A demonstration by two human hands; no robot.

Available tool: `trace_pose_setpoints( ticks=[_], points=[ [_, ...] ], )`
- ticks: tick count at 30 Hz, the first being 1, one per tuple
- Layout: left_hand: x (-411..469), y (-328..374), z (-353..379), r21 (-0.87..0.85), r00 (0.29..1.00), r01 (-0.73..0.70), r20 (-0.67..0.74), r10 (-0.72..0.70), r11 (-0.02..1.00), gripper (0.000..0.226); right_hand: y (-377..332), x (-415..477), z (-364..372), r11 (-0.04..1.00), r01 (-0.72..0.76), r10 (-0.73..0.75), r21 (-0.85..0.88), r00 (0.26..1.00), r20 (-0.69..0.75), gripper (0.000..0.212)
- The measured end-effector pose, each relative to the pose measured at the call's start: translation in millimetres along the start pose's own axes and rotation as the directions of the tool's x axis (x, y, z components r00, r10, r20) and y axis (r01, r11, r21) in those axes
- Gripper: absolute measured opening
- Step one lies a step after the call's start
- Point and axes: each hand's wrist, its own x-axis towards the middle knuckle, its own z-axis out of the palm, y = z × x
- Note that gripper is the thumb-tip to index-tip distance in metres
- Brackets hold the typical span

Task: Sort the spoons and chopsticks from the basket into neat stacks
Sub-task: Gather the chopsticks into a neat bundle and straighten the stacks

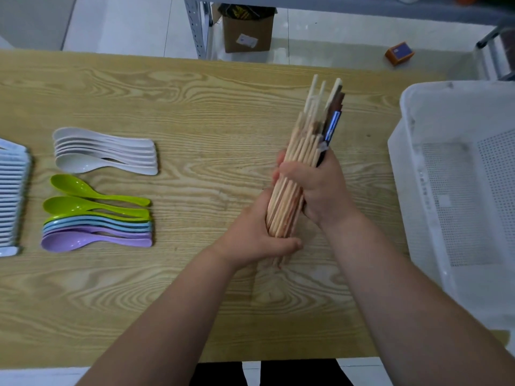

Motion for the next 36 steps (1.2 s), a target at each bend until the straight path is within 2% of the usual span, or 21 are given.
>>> trace_pose_setpoints(
  ticks=[2, 4, 6, 8, 10, 15, 19, 21, 23, 25, 27, 28, 30, 31, 33, 36],
  points=[
    [2.1, 0.3, -0.1, -0.095, 0.997, 0.082, 0.017, -0.081, 0.992, 0.073, 7.8, 10.7, -3.8, 0.982, -0.112, 0.105, 0.149, 0.993, 0.048, 0.023],
    [3.9, 9.2, 7.6, -0.113, 0.983, 0.162, -0.063, -0.170, 0.980, 0.062, 18.9, 20.0, -2.8, 0.984, -0.137, 0.138, 0.114, 0.990, 0.003, 0.034],
    [7.5, 19.2, 14.9, -0.075, 0.953, 0.253, -0.154, -0.262, 0.964, 0.056, 32.5, 28.1, -5.5, 0.989, -0.095, 0.086, -0.110, 0.993, -0.077, 0.049],
    [13.0, 26.0, 19.5, -0.023, 0.914, 0.335, -0.236, -0.331, 0.942, 0.054, 44.3, 29.8, -12.1, 0.914, -0.060, 0.014, -0.401, 0.993, -0.117, 0.057],
    [18.9, 28.7, 22.9, 0.019, 0.893, 0.362, -0.293, -0.341, 0.932, 0.049, 56.6, 28.0, -17.9, 0.864, -0.006, -0.044, -0.504, 0.995, -0.088, 0.063],
    [22.7, 34.4, 28.2, 0.132, 0.920, 0.305, -0.297, -0.255, 0.943, 0.049, 81.3, 41.4, -32.1, 0.664, 0.209, -0.297, -0.718, 0.955, 0.004, 0.056],
    [21.4, 37.2, 29.5, 0.209, 0.937, 0.260, -0.290, -0.194, 0.943, 0.049, 89.2, 48.3, -37.9, 0.466, 0.260, -0.374, -0.846, 0.924, 0.079, 0.051],
    [20.7, 34.0, 30.2, 0.316, 0.941, 0.242, -0.305, -0.143, 0.917, 0.042, 92.1, 47.2, -35.5, 0.398, 0.283, -0.399, -0.872, 0.910, 0.113, 0.047],
    [21.0, 25.4, 30.1, 0.479, 0.947, 0.237, -0.309, -0.090, 0.845, 0.051, 93.0, 45.5, -34.7, 0.412, 0.266, -0.417, -0.872, 0.905, 0.079, 0.041],
    [23.7, 11.5, 28.9, 0.531, 0.925, 0.300, -0.363, -0.107, 0.792, 0.061, 93.0, 40.8, -34.6, 0.429, 0.233, -0.456, -0.873, 0.890, 0.013, 0.031],
    [25.8, -2.7, 28.5, 0.660, 0.927, 0.290, -0.375, -0.031, 0.693, 0.065, 93.9, 35.2, -34.7, 0.390, 0.208, -0.503, -0.897, 0.864, -0.018, 0.019],
    [26.4, -7.7, 27.7, 0.675, 0.925, 0.254, -0.379, 0.030, 0.692, 0.066, 93.5, 32.9, -35.2, 0.368, 0.200, -0.508, -0.908, 0.861, -0.016, 0.015],
    [27.4, -15.0, 24.4, 0.588, 0.909, 0.126, -0.391, 0.145, 0.799, 0.068, 91.4, 28.8, -37.4, 0.376, 0.191, -0.459, -0.907, 0.888, -0.003, 0.017],
    [27.8, -19.3, 22.4, 0.569, 0.909, 0.040, -0.362, 0.207, 0.821, 0.067, 89.6, 26.2, -39.1, 0.402, 0.191, -0.424, -0.896, 0.905, 0.003, 0.020],
    [28.7, -26.2, 18.8, 0.570, 0.909, -0.100, -0.282, 0.308, 0.816, 0.062, 86.9, 18.8, -43.0, 0.436, 0.210, -0.377, -0.875, 0.926, 0.034, 0.030],
    [32.1, -36.4, 17.8, 0.577, 0.904, -0.142, -0.255, 0.343, 0.804, 0.060, 89.9, 1.7, -48.5, 0.366, 0.272, -0.317, -0.890, 0.935, 0.156, 0.044]
  ],
)
